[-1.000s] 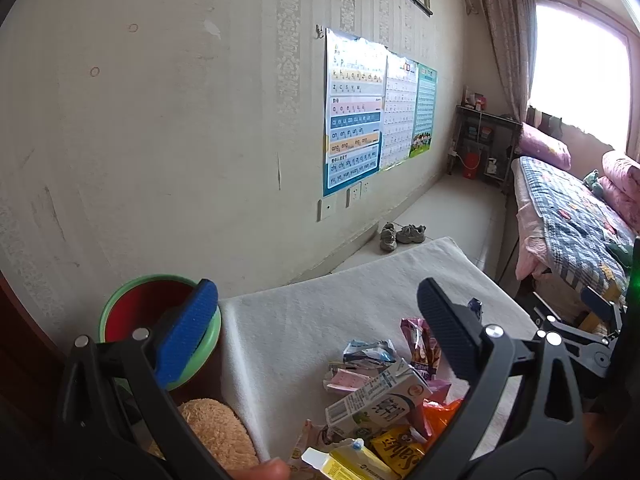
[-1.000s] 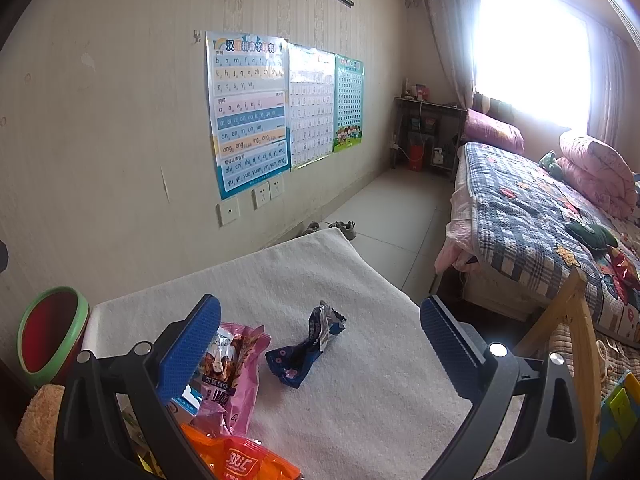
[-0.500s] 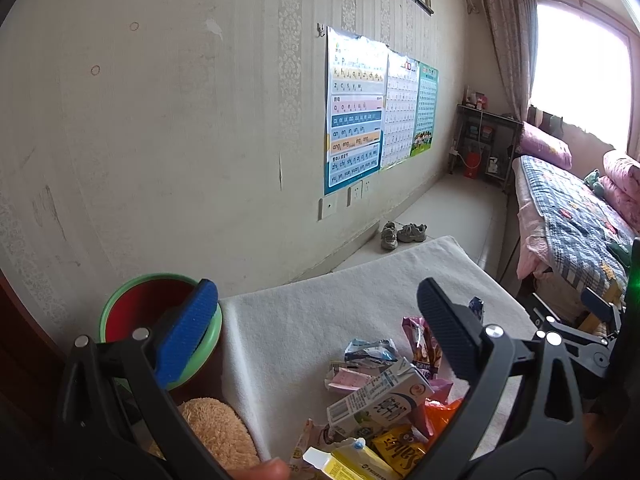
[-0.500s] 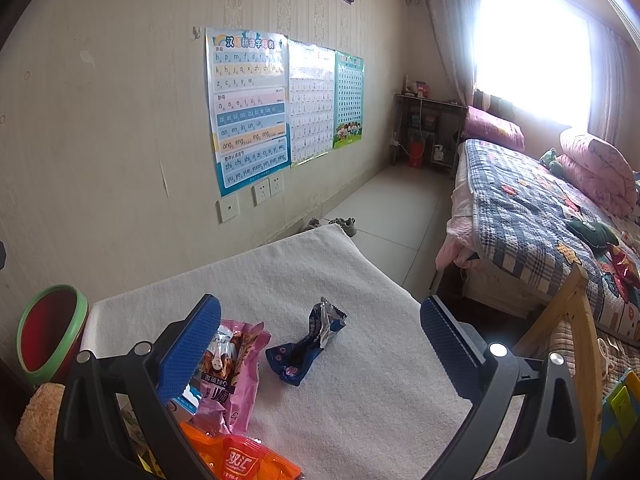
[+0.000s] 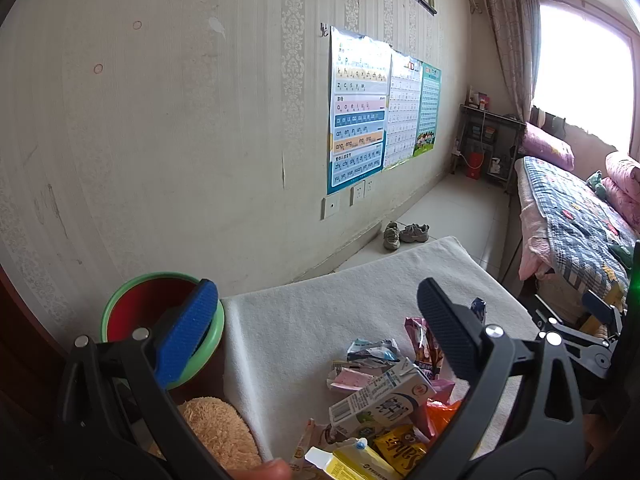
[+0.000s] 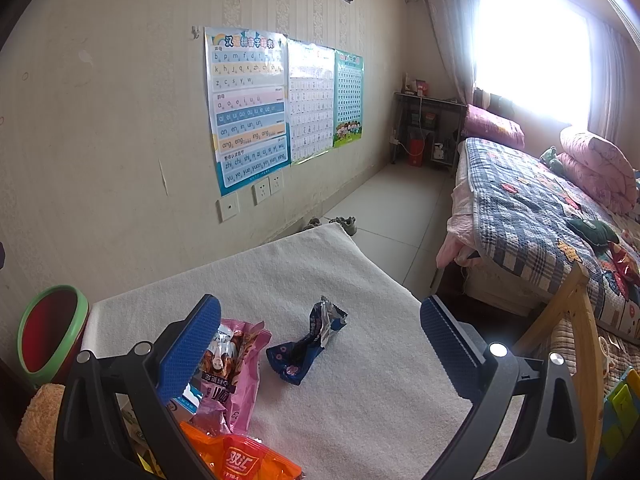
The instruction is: Collect trash
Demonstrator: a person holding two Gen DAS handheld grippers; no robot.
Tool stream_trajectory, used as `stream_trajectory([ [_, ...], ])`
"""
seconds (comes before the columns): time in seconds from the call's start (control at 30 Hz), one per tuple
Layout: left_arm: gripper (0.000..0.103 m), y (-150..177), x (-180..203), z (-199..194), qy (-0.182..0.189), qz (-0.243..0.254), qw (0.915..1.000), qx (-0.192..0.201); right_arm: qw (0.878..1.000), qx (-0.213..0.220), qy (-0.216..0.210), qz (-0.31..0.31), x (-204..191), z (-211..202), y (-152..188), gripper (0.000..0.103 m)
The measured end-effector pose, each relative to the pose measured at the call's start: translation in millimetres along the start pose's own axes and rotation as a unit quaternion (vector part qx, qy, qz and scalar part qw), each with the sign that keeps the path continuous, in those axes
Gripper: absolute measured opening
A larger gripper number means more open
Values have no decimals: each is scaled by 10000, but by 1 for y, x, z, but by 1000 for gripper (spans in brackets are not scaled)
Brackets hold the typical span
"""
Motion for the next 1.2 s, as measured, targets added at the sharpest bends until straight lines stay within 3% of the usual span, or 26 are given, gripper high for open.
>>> stream_trajectory([
  [1.03,98,0,-3,-2,-150,67,9999,33,10000,-44,-10,-31,-2,0,1,96],
  [1.2,98,1,-5,-1,-226,215,9995,-21,9962,-679,-509,-194,-6,-5,5,96],
])
Point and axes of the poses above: each gripper's, at about its wrist camera, not at the fingertips, and z roughly the way its jaws point, x to its right, y to its underside, the point moved 3 cm from there along z, roughly the way its jaws point, and after that the axes turned 8 degrees about y, right-handed, at the moved point
